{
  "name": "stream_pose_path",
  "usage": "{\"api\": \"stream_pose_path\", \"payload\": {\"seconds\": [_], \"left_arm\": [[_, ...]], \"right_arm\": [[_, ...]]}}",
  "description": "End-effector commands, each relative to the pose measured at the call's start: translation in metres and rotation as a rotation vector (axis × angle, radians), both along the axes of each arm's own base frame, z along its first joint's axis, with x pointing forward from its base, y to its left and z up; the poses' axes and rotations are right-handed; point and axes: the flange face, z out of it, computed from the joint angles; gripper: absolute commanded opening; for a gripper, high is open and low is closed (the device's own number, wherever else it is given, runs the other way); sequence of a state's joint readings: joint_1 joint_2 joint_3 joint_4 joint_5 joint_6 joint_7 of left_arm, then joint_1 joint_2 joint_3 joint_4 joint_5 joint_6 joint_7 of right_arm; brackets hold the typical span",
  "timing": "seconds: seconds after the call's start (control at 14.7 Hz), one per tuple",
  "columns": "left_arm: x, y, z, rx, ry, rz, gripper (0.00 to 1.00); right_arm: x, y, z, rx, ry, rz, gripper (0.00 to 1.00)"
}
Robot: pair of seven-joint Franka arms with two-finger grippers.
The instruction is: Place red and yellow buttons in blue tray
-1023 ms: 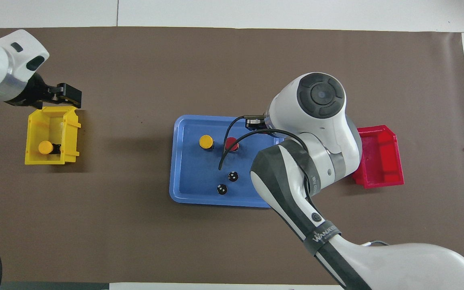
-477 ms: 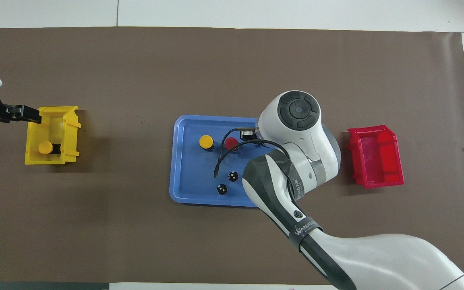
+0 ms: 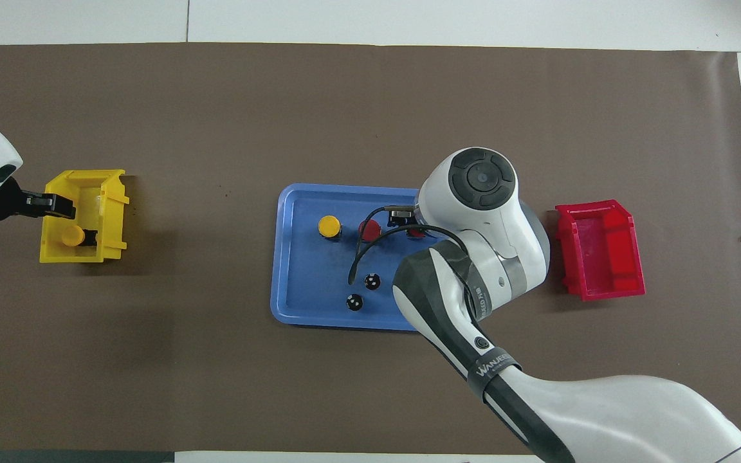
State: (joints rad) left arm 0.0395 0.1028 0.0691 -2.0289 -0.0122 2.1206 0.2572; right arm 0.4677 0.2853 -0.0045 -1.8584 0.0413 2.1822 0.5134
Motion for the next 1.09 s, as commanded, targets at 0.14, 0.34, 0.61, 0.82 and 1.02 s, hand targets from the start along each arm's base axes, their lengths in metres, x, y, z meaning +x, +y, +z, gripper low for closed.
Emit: {"api": "stream_pose_path", "payload": {"seconds": [0.14,0.34,0.61,0.82,1.02], "left_arm": [[-0.027,-0.002,-0.009,0.007,-0.033,-0.015,0.68],[-0.028,-0.003,-0.021,0.008,-0.039,-0.014,0.67],[-0.031,-0.004,-0.034,0.009,-0.042,-0.011,0.59],[-0.032,-0.003,-0.034,0.007,-0.029,-0.012,0.09],[-0.019,-0.002,-0.007,0.006,-0.018,-0.006,0.02]], "right_arm": [[0.041,-0.099,0.142,-0.055,-0.001,-0.121,1.00],[0.039,-0.175,0.200,-0.058,0.012,-0.098,1.00],[0.014,-0.261,0.251,-0.054,-0.009,-0.023,1.00],[-0.004,-0.305,0.260,-0.059,0.053,0.009,1.00],[-0.011,-0.326,0.263,-0.059,0.091,-0.020,1.00]]}}
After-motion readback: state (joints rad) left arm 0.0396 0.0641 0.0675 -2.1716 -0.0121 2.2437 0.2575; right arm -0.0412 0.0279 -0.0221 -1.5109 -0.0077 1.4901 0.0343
